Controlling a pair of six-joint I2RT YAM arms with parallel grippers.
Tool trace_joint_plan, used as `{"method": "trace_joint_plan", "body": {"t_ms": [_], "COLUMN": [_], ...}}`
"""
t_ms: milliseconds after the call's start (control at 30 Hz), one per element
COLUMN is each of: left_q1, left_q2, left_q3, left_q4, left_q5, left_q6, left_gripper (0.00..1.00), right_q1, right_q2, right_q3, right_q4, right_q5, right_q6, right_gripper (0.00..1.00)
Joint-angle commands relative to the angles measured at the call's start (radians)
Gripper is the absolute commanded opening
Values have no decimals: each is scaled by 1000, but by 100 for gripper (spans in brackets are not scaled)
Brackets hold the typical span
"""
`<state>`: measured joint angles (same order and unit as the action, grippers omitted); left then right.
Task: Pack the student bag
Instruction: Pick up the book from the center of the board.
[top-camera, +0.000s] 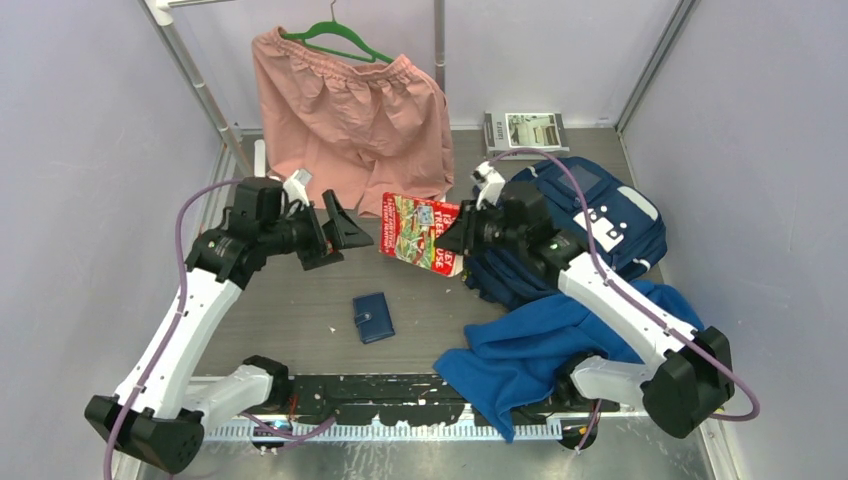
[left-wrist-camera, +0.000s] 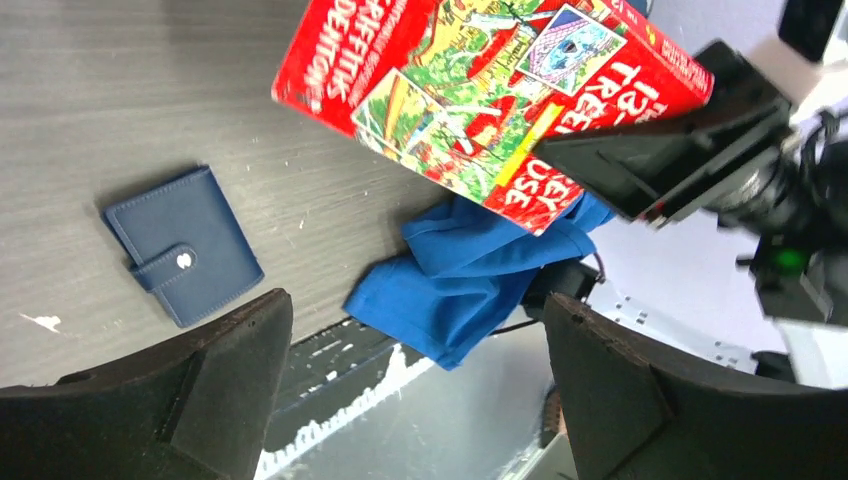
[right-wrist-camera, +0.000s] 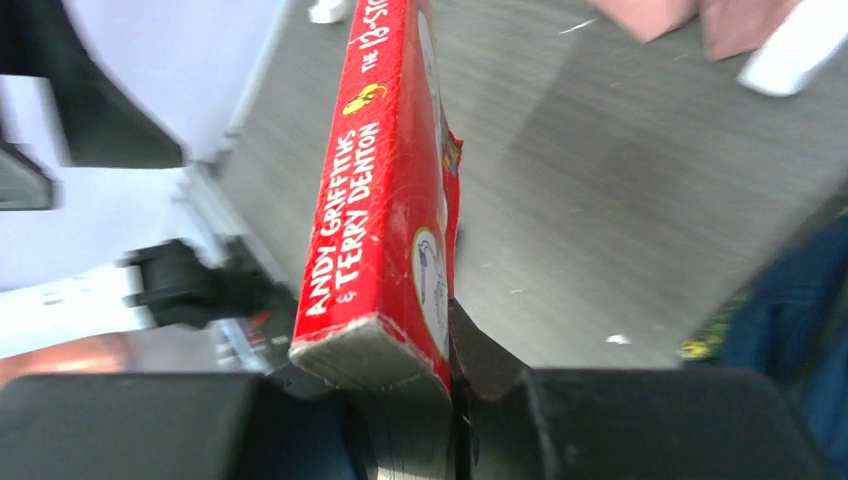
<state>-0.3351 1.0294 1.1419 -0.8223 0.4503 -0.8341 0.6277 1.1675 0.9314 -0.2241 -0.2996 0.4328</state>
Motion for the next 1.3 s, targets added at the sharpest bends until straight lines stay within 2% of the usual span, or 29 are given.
{"method": "trace_joint_plan", "body": {"t_ms": [0,167,300,400,567,733,767,800,933,1000,1133,1167,1200,1267], "left_q1": [40,74,106,122,145,151,152,152,153,153,156,159,165,188], "left_q2": [-15,-7,-14,-32,-52,-59,-58,-55,-45,-44,-39,-37,-36,-38], "left_q3": [-32,-108,-162,-221,-288,-344,-351,-358,-370,-370,-363,-358,-354,-337], "left_q4": [75,175,291,460,661,873,913,946,1025,1032,1019,1009,992,927], "left_q5": [159,425,544,642,732,762,765,767,759,748,722,718,713,701], "left_q6": [206,194,131,23,-111,-238,-273,-296,-358,-367,-378,-378,-376,-351], "left_gripper": [97,100,100,100,100,93,90,86,67,50,5,1,0,0], "right_q1": [-147,-193,-192,-193,-192,-193,-194,-193,-194,-193,-193,-195,-200,-216], "right_q2": [-44,-30,-2,34,95,206,237,264,297,306,326,322,311,253], "right_q3": [1,-35,-70,-103,-137,-164,-162,-158,-159,-157,-161,-161,-162,-156], "right_q4": [247,504,691,844,1075,1531,1630,1656,1663,1663,1640,1601,1530,1275], "right_q5": [-597,-807,-883,-917,-924,-918,-914,-911,-906,-908,-903,-898,-888,-855], "right_q6": [294,522,677,797,978,1298,1382,1423,1423,1419,1396,1368,1317,1129], "right_gripper": [1,1,1,1,1,1,1,1,1,1,1,1,7,32]}}
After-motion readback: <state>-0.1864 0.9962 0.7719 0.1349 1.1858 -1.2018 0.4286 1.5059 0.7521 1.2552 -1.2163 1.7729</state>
